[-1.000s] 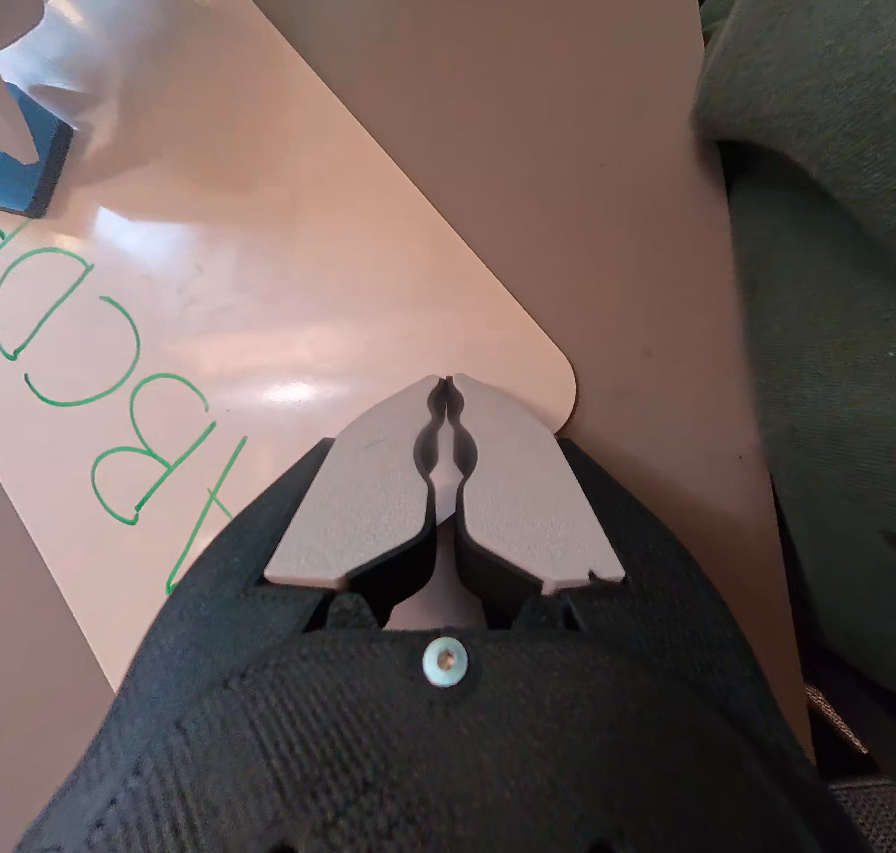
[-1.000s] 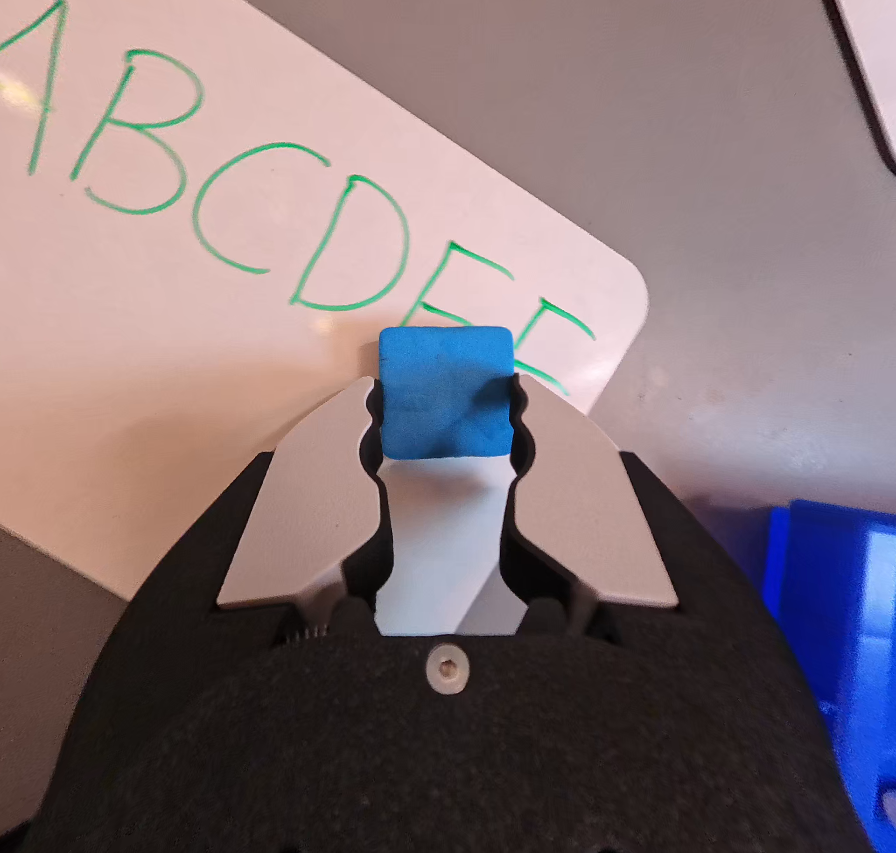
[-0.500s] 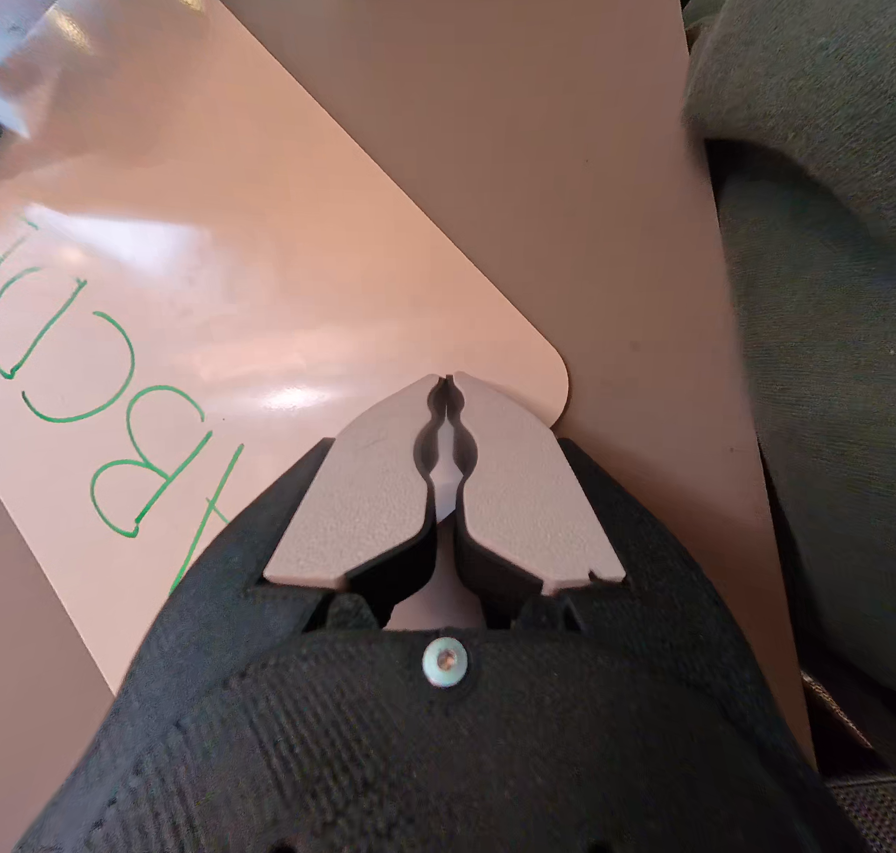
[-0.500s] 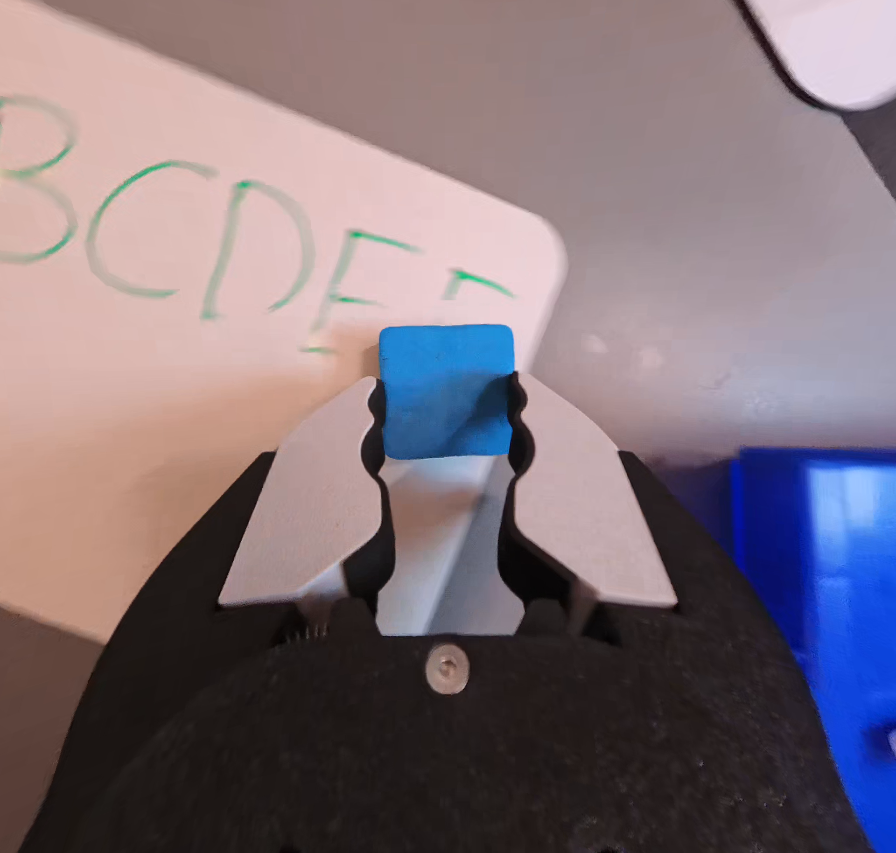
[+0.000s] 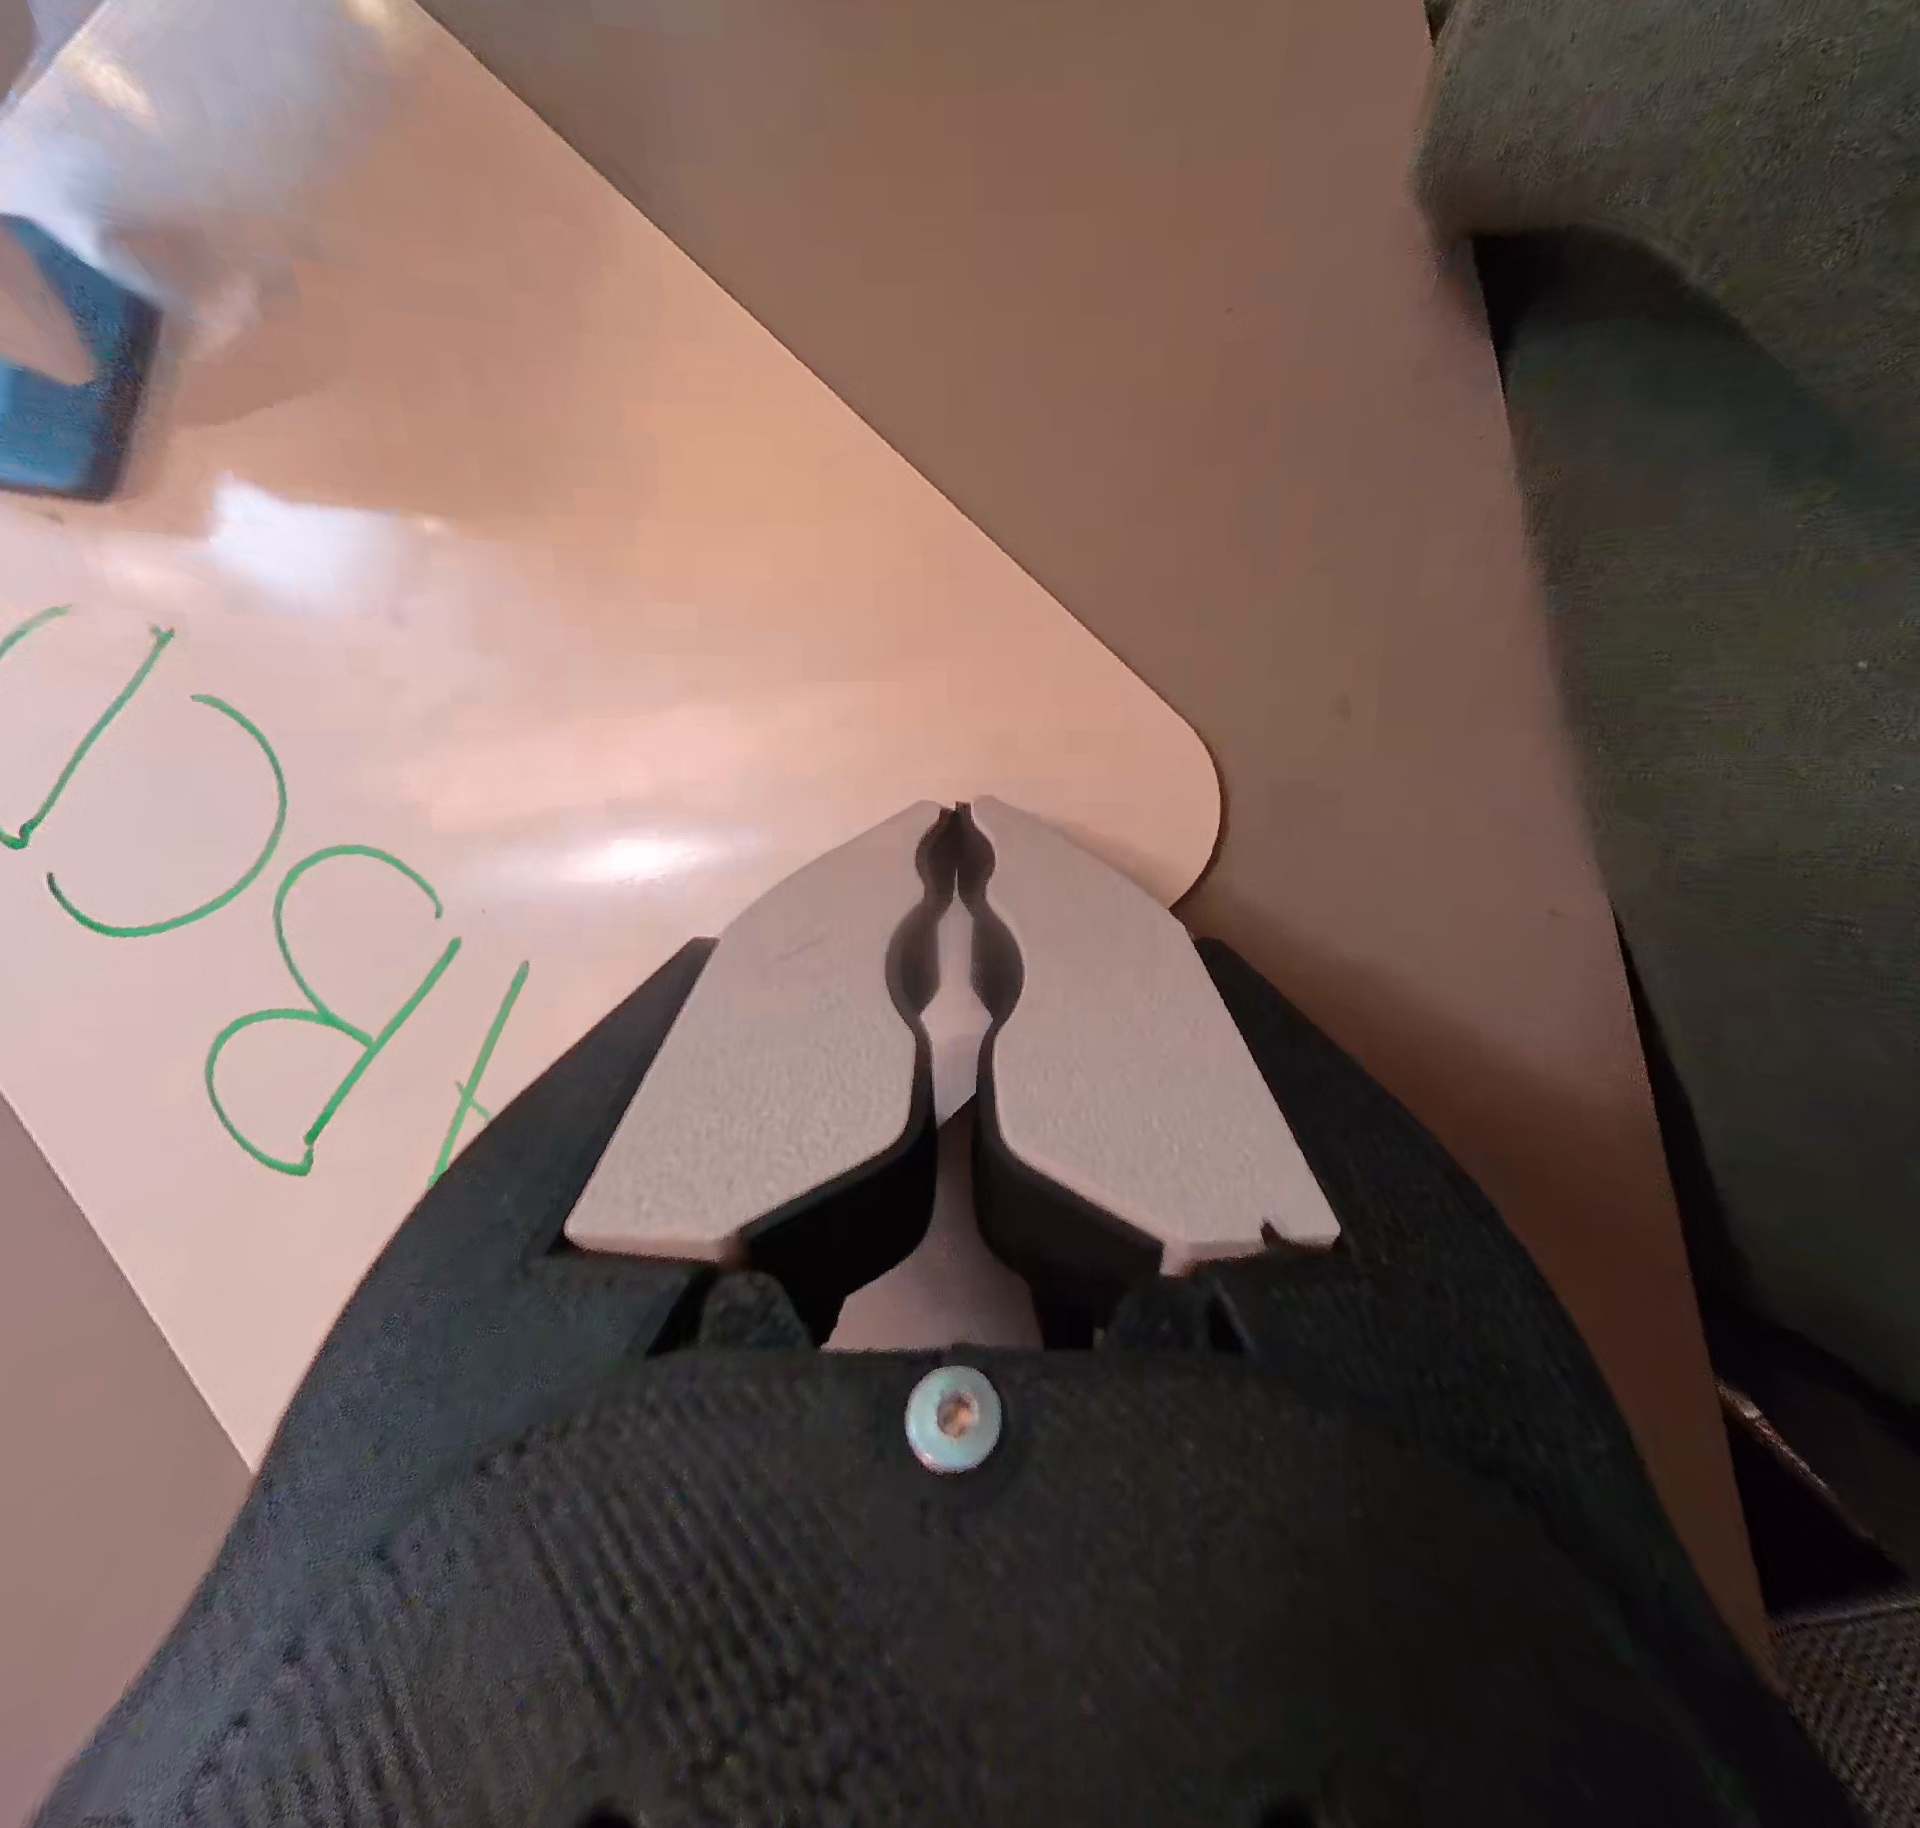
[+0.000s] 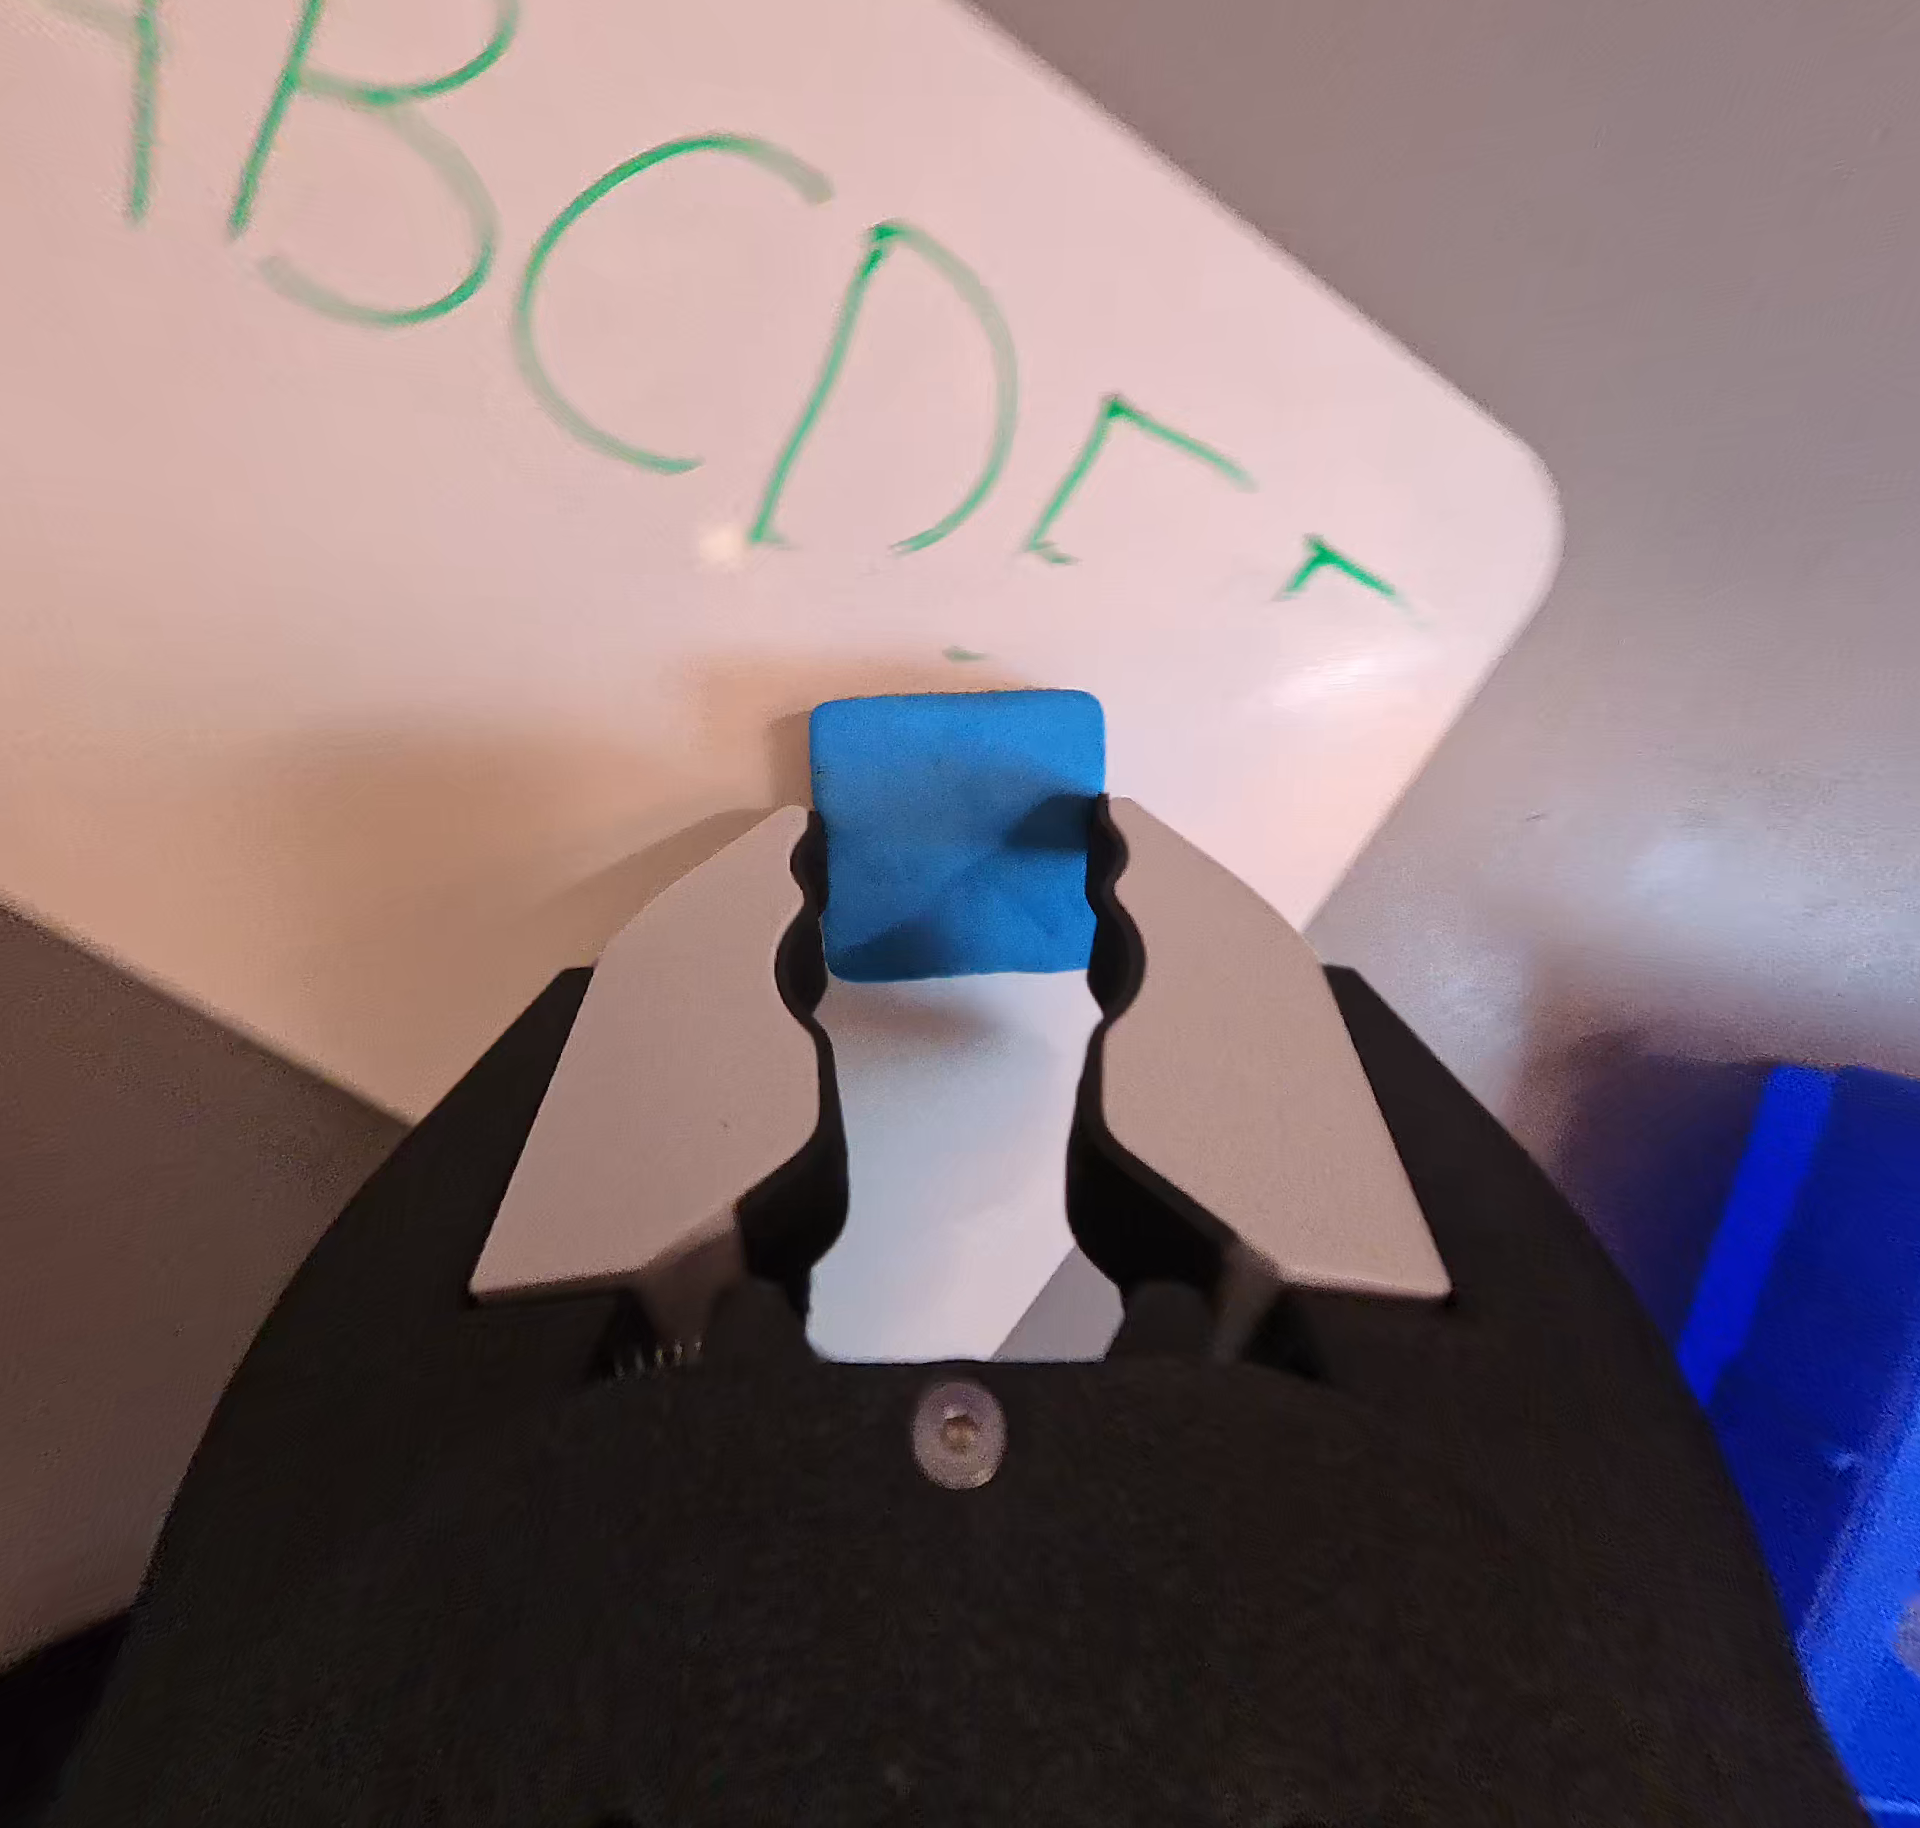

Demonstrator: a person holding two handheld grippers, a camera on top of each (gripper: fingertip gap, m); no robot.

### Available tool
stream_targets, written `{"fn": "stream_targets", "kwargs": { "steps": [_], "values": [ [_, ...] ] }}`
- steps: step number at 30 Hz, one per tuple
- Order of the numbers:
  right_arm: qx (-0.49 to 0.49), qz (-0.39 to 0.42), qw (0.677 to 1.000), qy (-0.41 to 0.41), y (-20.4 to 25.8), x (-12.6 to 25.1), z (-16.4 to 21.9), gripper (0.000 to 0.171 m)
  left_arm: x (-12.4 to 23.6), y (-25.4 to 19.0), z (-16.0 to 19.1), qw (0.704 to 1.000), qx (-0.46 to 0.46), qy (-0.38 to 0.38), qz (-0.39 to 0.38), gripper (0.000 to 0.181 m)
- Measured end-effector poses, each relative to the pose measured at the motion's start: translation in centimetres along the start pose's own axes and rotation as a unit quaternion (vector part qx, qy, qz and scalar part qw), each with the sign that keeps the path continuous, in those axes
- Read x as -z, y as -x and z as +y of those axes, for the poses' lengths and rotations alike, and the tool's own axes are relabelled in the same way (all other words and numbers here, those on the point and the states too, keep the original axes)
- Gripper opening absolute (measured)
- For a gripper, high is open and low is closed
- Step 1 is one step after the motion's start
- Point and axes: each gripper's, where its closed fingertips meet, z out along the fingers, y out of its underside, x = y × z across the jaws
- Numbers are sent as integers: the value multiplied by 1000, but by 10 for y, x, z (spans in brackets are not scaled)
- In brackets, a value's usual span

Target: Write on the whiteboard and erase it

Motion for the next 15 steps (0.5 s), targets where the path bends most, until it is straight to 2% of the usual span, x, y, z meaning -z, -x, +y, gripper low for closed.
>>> {"fn": "stream_targets", "kwargs": {
  "steps": [2, 5, 9, 12, 15],
  "values": [
    [25, -14, 999, 30, 22, 5, 9, 49, 0, -4, -1, 1000, 0, -6, 11, 0],
    [42, -19, 998, 33, 23, 1, -1, 49, -1, -6, -3, 1000, -13, -3, 11, 0],
    [-6, 16, 999, -32, -33, -20, -38, 50, -2, -10, -5, 1000, -16, -6, 23, 0],
    [-45, 34, 998, -26, -62, -18, -28, 49, -2, -8, -5, 1000, -18, -5, 15, 0],
    [-13, 14, 1000, 17, -29, -7, -8, 49, -1, -7, -3, 1000, -18, -5, 11, 0]
  ]
}}
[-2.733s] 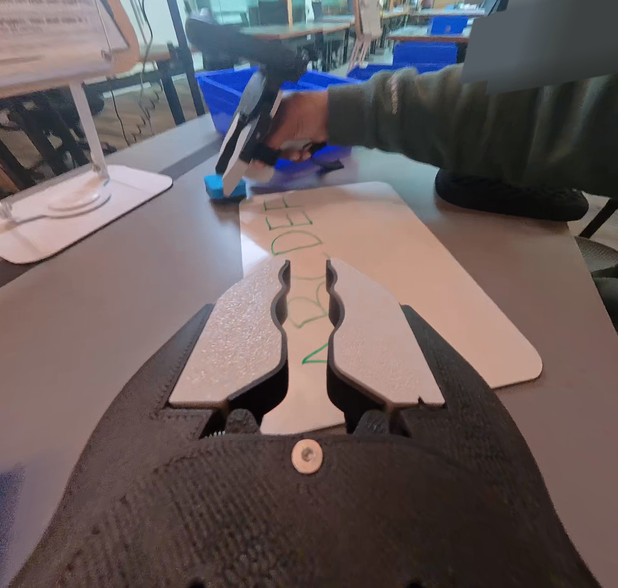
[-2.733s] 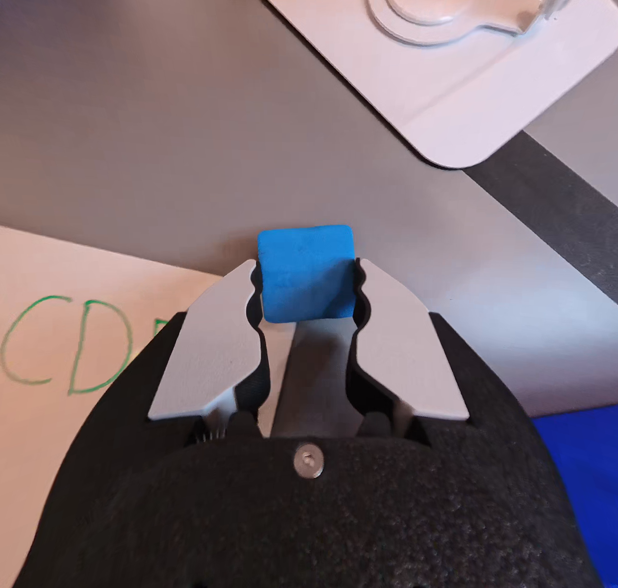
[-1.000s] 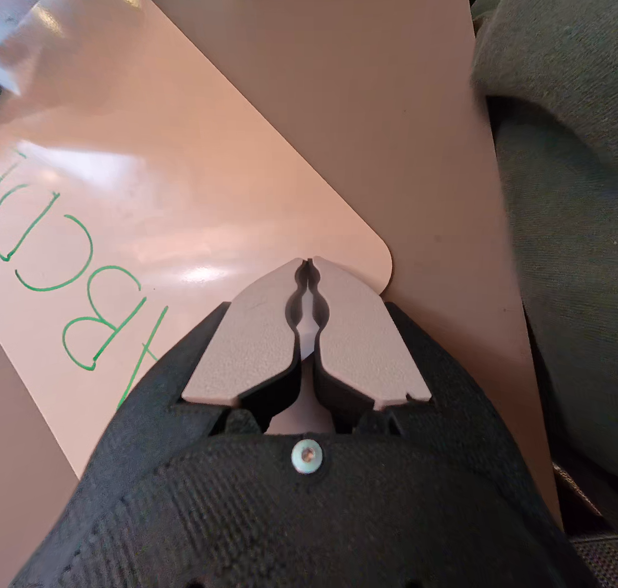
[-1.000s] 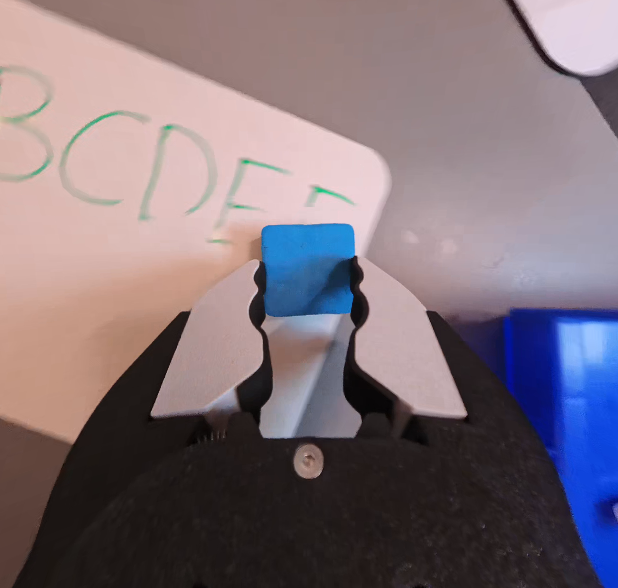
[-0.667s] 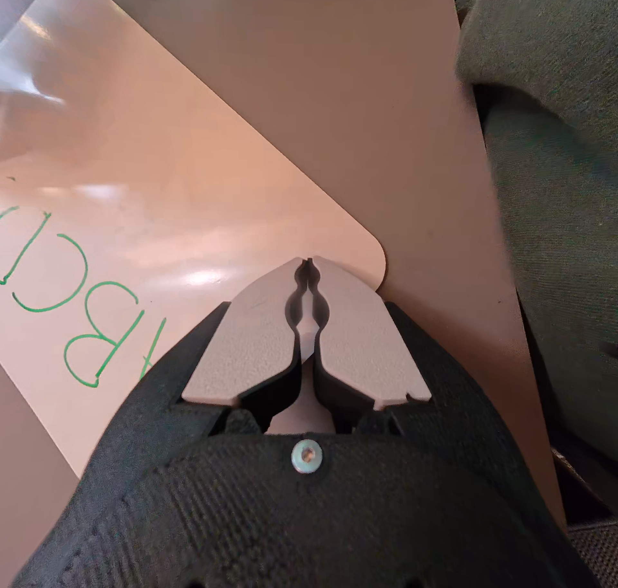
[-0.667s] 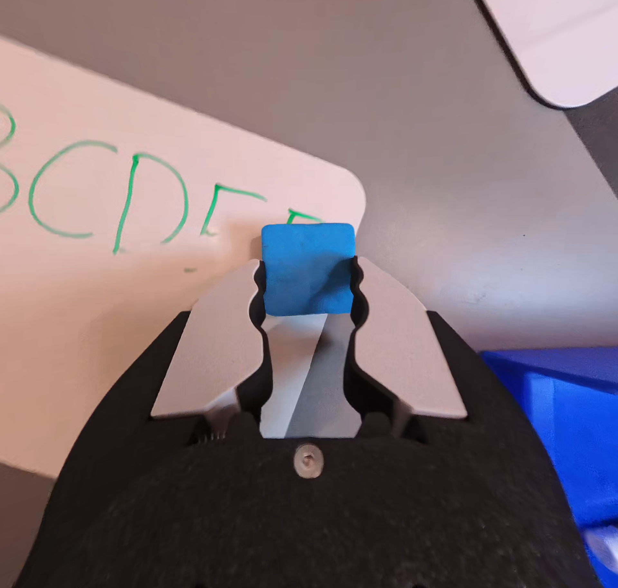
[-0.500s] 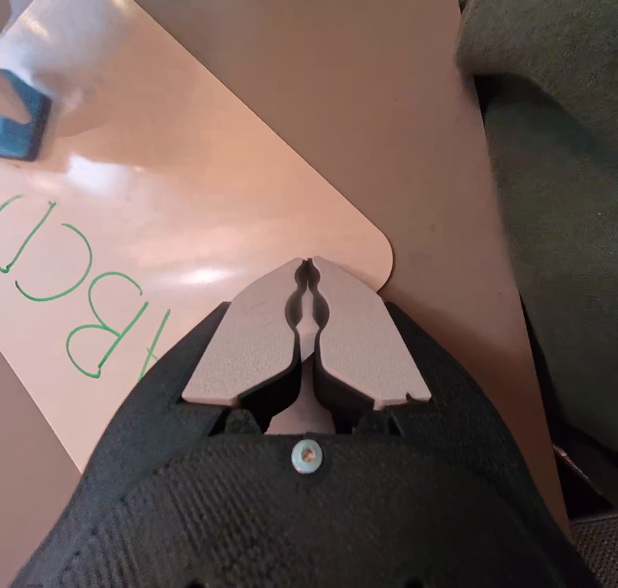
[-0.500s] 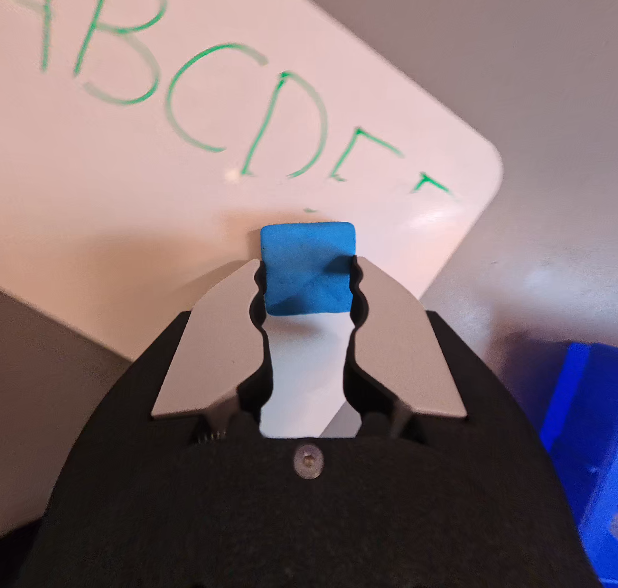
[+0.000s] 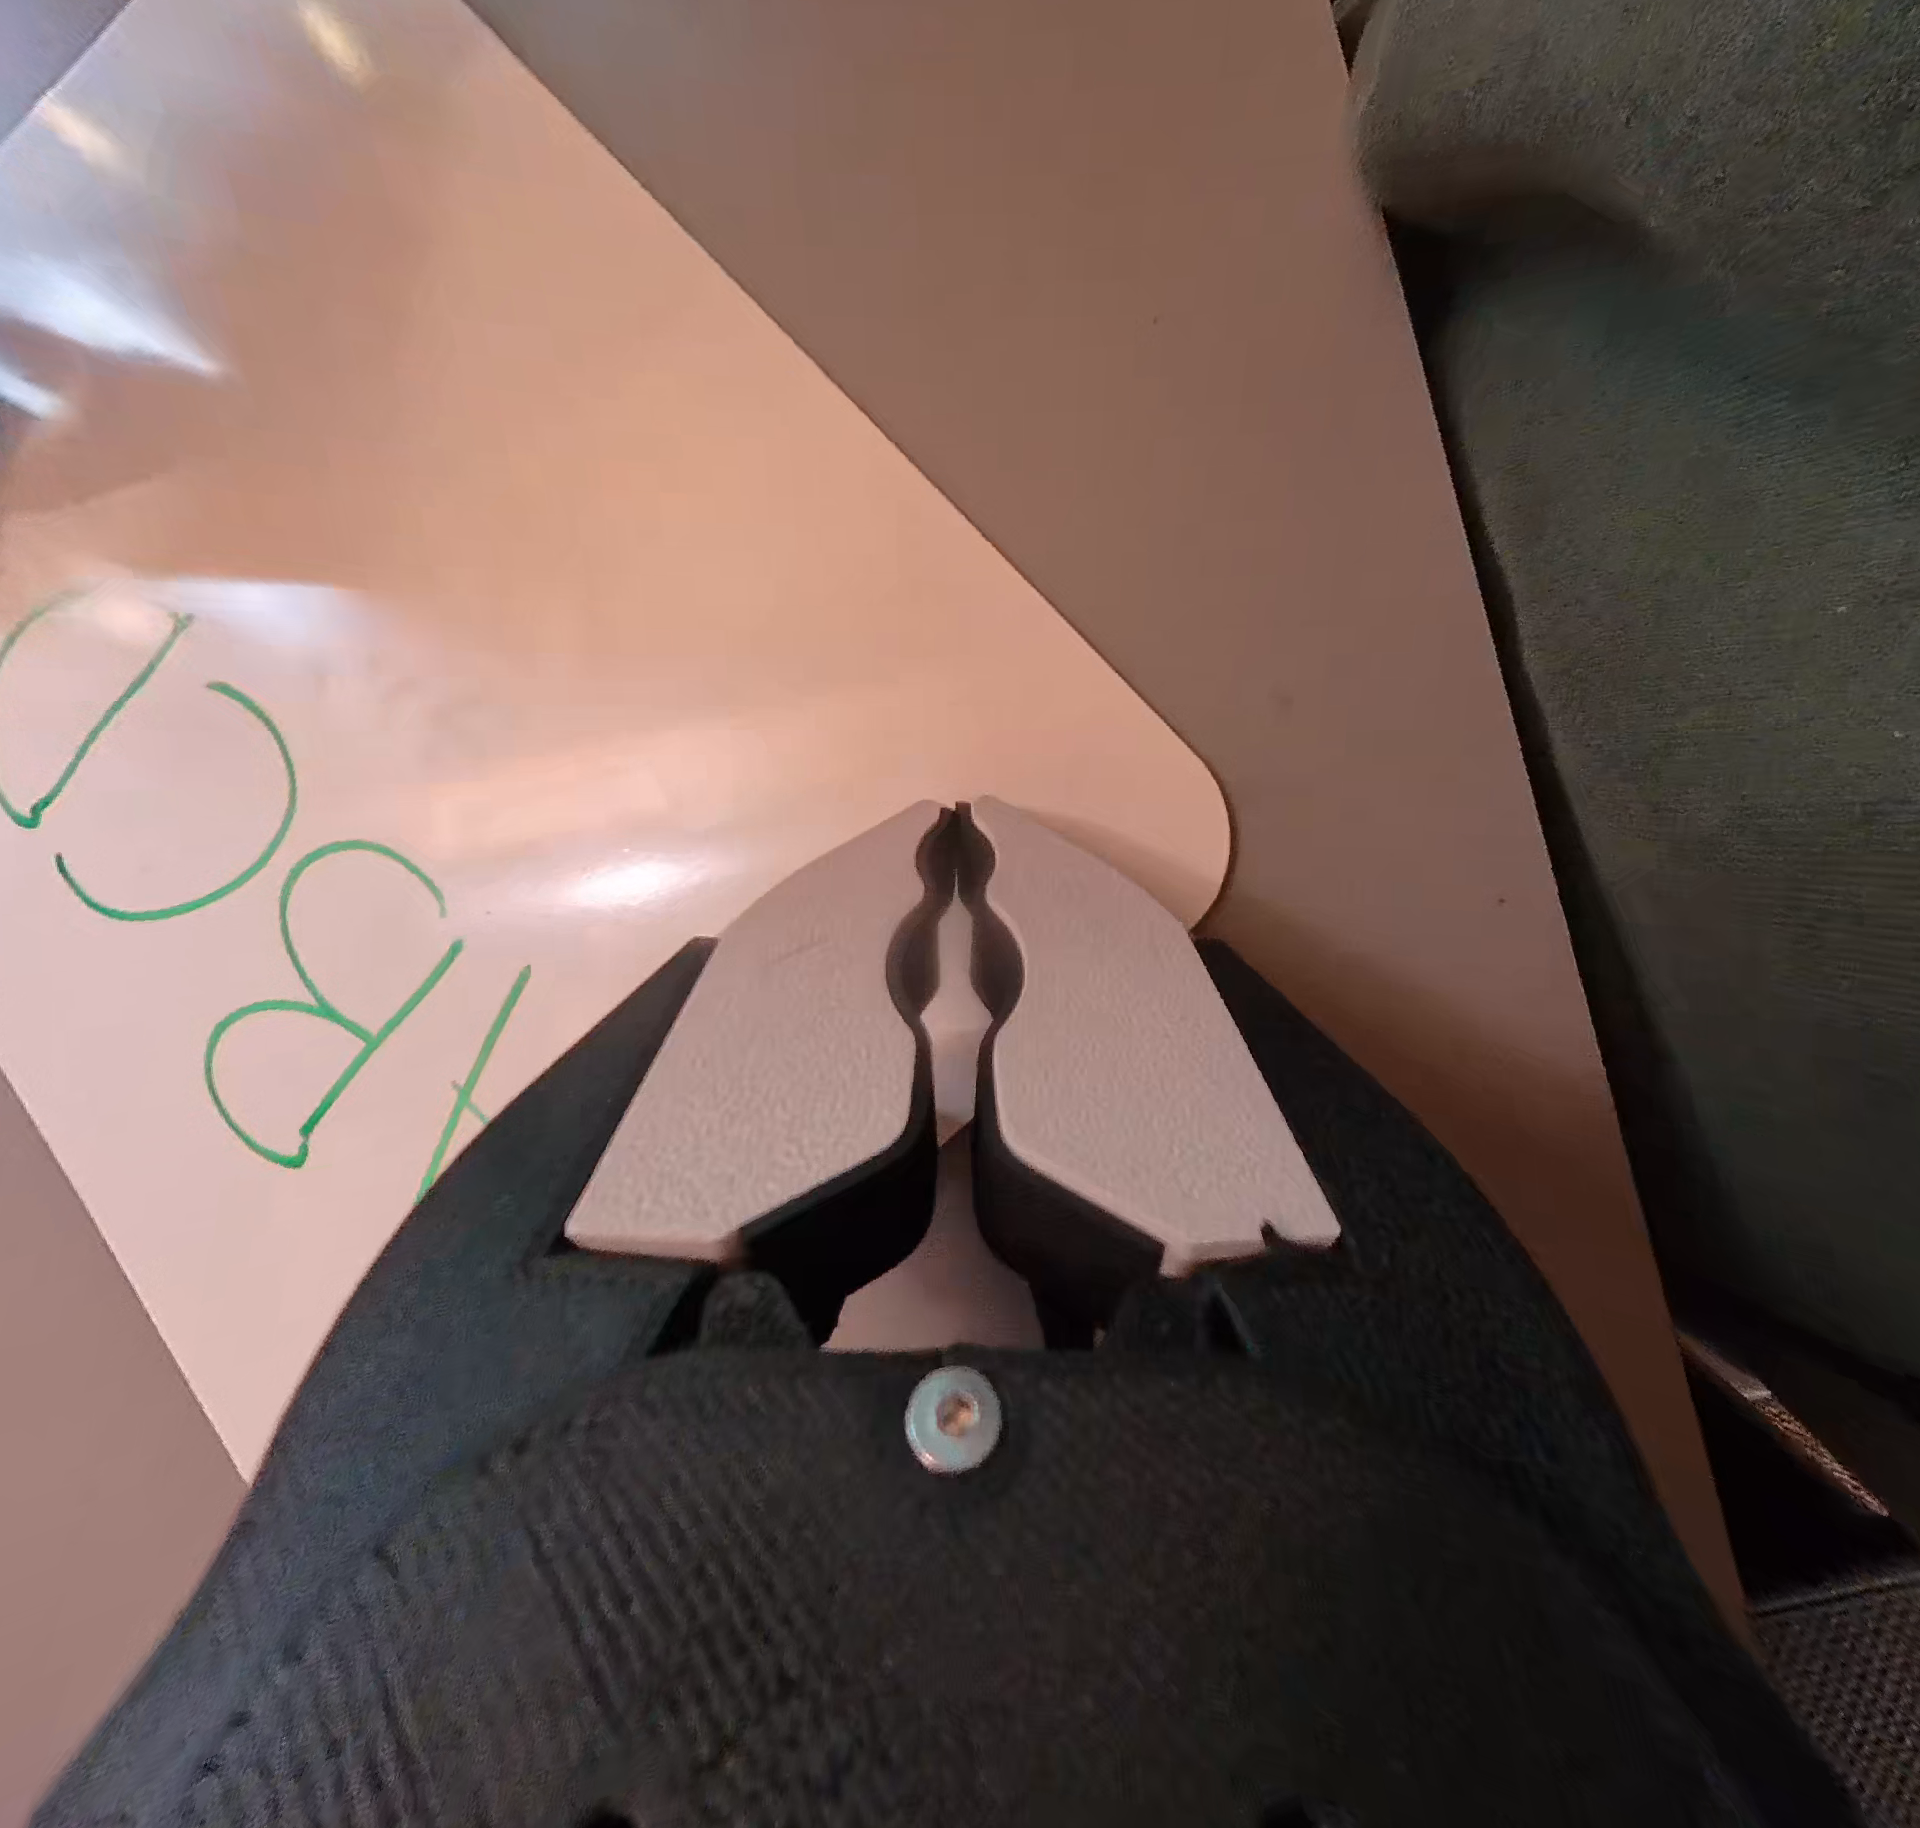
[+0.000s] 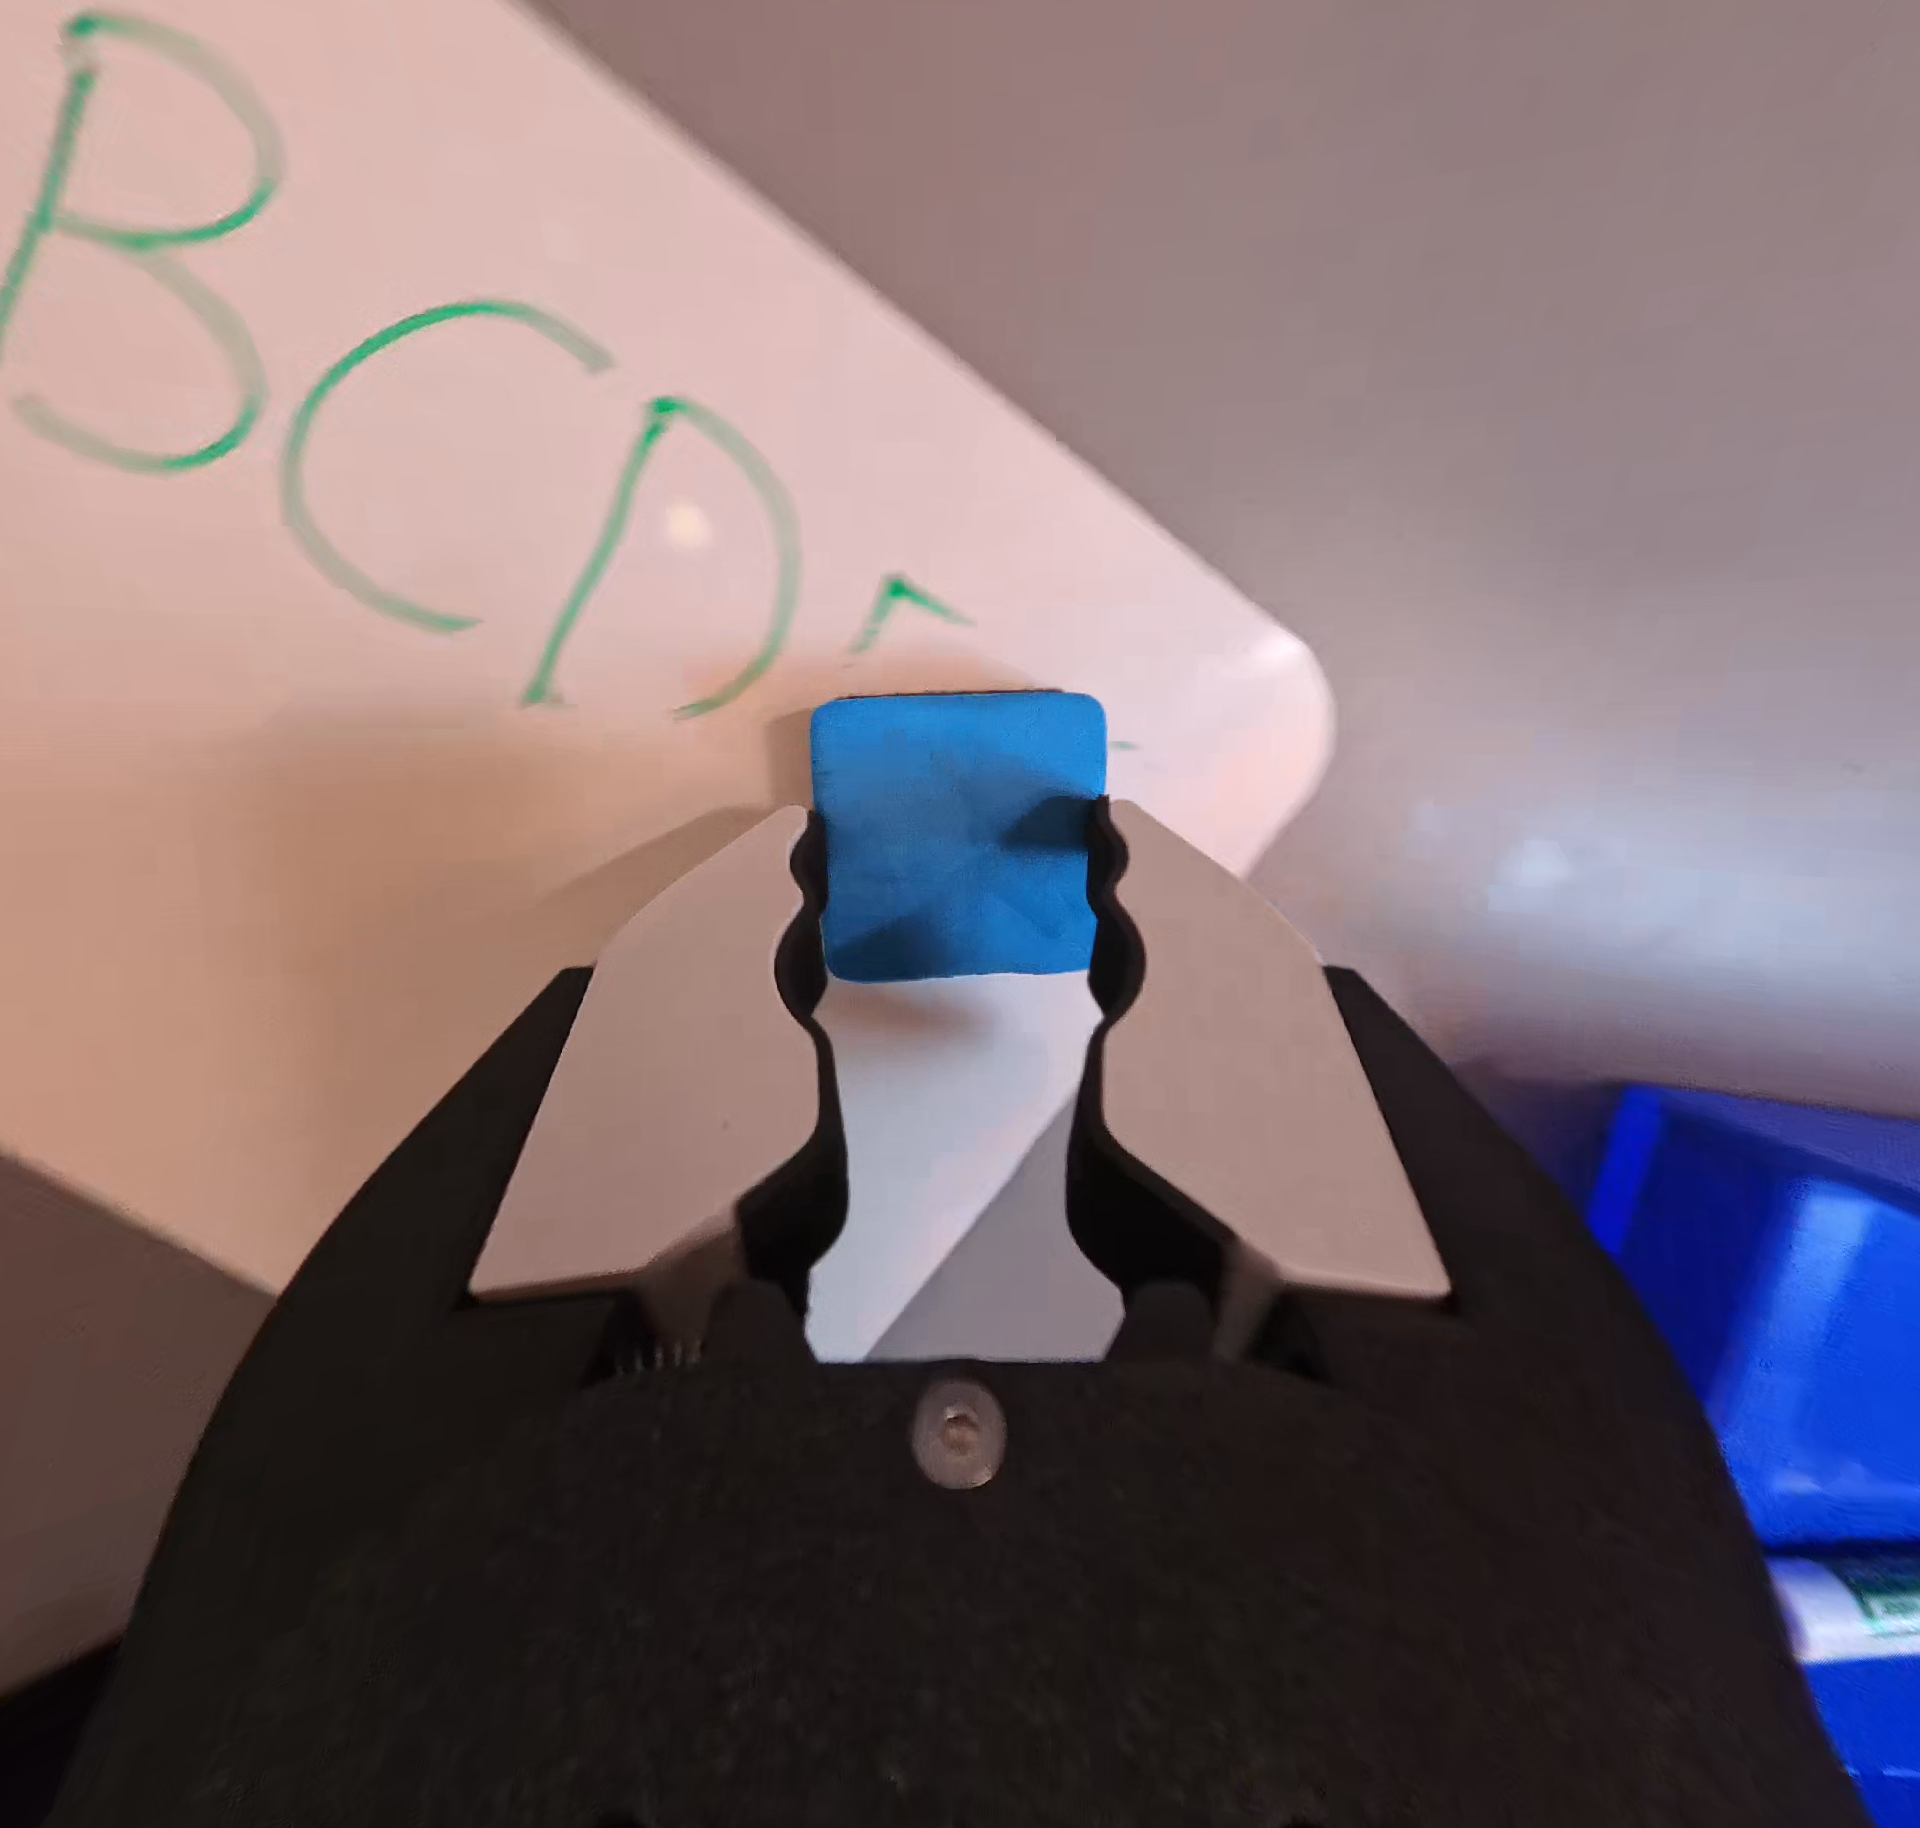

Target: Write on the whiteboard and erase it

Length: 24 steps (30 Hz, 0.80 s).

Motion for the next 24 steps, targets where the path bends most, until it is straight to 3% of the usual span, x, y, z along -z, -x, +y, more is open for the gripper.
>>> {"fn": "stream_targets", "kwargs": {
  "steps": [4, 7, 10, 13, 16, 19, 21, 24],
  "values": [
    [78, -23, 997, 12, 45, -2, -11, 50, -1, -2, -2, 1000, -3, -4, 13, 0],
    [19, 0, 999, -33, 8, -11, -28, 50, -2, -1, -2, 1000, -4, -3, 11, 0],
    [-40, 29, 999, -20, -26, -5, -9, 49, -1, 0, -2, 1000, -1, -3, 10, 0],
    [27, -16, 999, 22, 21, 3, 3, 49, -2, -1, -2, 1000, -1, -5, 14, 0],
    [96, -31, 995, 5, 55, -6, -22, 50, -3, -1, -3, 1000, -2, -9, 25, 0],
    [22, -3, 999, -30, 7, -16, -39, 50, -3, 0, -4, 1000, -7, -3, 20, 0],
    [-26, 16, 999, -24, -26, -13, -28, 49, -2, 3, -2, 1000, -14, 5, 4, 0],
    [21, -15, 1000, 12, 4, -2, -7, 49, 0, 6, 1, 1000, -15, 8, -4, 0]
  ]
}}
